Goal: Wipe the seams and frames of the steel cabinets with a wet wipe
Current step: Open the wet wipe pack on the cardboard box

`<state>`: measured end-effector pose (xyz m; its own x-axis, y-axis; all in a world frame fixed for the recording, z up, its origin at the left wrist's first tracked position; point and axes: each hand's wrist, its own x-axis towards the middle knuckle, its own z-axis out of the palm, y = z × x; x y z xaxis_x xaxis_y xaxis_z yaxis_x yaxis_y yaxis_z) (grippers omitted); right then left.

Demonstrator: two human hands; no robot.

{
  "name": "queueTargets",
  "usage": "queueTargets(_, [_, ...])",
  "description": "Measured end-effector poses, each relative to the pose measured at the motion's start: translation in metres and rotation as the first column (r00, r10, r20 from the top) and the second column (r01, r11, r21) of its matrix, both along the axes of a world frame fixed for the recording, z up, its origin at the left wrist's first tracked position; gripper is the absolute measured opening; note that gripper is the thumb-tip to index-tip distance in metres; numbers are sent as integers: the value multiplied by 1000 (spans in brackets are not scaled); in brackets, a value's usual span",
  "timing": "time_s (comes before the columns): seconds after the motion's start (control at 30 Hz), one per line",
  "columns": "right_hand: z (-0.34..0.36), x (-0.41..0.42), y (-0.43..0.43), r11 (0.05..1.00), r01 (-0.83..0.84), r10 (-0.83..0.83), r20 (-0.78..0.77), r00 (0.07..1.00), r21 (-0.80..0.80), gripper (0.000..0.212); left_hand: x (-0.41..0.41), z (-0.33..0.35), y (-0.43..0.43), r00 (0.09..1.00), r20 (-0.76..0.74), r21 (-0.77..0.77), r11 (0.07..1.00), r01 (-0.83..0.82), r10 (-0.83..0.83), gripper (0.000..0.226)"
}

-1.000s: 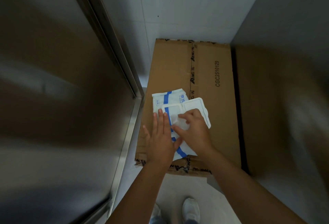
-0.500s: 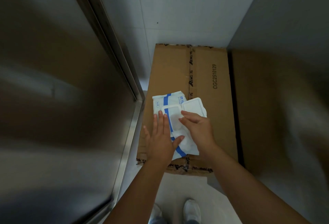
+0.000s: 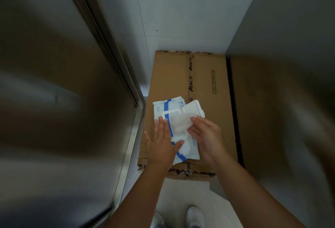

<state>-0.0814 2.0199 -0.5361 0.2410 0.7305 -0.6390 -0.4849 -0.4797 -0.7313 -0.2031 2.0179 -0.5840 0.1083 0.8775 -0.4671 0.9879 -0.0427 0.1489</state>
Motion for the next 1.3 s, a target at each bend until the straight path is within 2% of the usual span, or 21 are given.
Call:
queueTargets(0.23, [17,6,4,996,71,-66,-84,994,58,14,0,2,-1,1000,7,-2,1000,-3,3,85])
queueTargets(0.47, [34,11,4,982,142,-123,-153,981,121,15,2,4,-3,1000,1,7,1000,-8,8,84])
queueTargets(0.63, [41,17,6,975,175,-161,-112,981,136,12,1,3,-4,1000,10,17,1000,-12,12,83])
queueTargets(1.03, [63,29,8,947,233,-207,-133,969,223,11,3,3,-8,1000,-11,6,1000,-21,21,84])
queueTargets(1.13, [67,31,8,941,245,-208,-172,963,232,12,6,16,-7,997,59,36,998,-58,56,87])
queueTargets(1.3, [75,34,6,949,158,-122,-144,982,274,12,7,47,6,947,317,169,980,-106,47,97])
